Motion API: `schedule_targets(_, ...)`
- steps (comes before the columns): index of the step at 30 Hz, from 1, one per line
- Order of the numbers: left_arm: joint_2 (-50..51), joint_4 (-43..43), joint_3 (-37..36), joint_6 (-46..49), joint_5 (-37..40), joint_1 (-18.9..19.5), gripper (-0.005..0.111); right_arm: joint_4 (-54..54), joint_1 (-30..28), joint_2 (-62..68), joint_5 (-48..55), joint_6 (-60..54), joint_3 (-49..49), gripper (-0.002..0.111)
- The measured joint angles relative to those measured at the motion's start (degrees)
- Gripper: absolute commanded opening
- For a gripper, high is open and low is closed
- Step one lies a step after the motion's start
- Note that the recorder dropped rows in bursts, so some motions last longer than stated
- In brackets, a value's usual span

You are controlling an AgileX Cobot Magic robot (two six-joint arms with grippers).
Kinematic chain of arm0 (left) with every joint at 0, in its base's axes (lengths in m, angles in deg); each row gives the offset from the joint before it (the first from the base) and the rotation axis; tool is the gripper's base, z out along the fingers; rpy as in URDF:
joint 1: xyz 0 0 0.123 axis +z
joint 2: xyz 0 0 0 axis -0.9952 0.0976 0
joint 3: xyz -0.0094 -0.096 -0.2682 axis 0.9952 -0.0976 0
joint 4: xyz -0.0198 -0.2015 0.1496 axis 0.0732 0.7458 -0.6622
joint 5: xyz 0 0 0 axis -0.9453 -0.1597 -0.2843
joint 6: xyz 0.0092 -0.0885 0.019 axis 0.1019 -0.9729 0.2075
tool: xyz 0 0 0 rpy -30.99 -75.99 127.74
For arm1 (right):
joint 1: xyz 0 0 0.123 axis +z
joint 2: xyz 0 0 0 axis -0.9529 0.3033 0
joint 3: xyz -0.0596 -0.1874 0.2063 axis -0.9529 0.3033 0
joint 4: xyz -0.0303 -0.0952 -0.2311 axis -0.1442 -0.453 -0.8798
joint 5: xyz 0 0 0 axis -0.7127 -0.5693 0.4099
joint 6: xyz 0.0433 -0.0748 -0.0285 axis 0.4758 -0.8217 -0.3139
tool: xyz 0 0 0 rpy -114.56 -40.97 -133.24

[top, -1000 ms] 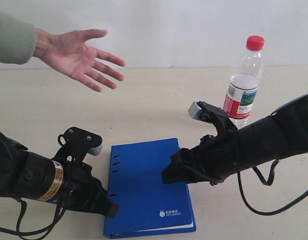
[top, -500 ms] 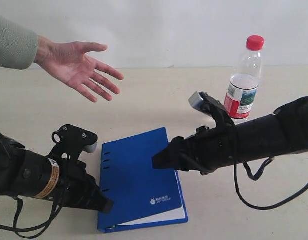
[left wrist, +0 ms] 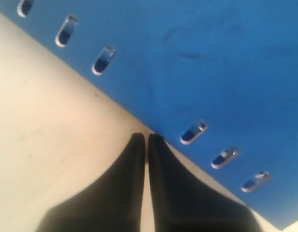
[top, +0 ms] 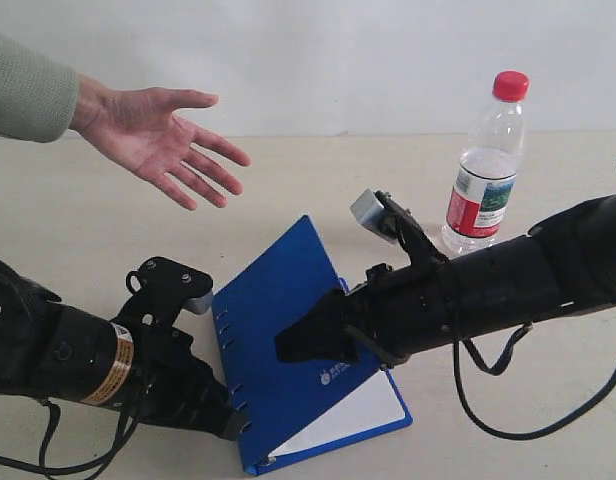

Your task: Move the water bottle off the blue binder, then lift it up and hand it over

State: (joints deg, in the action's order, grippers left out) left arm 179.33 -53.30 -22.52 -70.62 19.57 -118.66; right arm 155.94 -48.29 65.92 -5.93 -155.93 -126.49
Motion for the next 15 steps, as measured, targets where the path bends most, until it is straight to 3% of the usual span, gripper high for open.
schedule_targets(3, 0.0, 0.0, 0.1, 0.0, 0.2, 0.0, 0.004, -3.9, 0.0, 0.0, -7.5, 3.9, 0.0, 0.019)
schedule_targets(6, 0.0, 0.0, 0.1, 0.0, 0.8, 0.0, 0.004, -5.6, 0.0, 0.0, -7.8, 5.0, -0.1, 0.000)
schedule_targets(12, 0.0, 0.0, 0.2, -0.1, 1.1, 0.0, 0.005, -5.8, 0.0, 0.0, -5.8, 0.7, -0.1, 0.000)
schedule_targets(15, -0.3, 0.0, 0.3, -0.4, 2.4, 0.0, 0.016, -5.9, 0.0, 0.0, -5.6, 0.1, -0.1, 0.000)
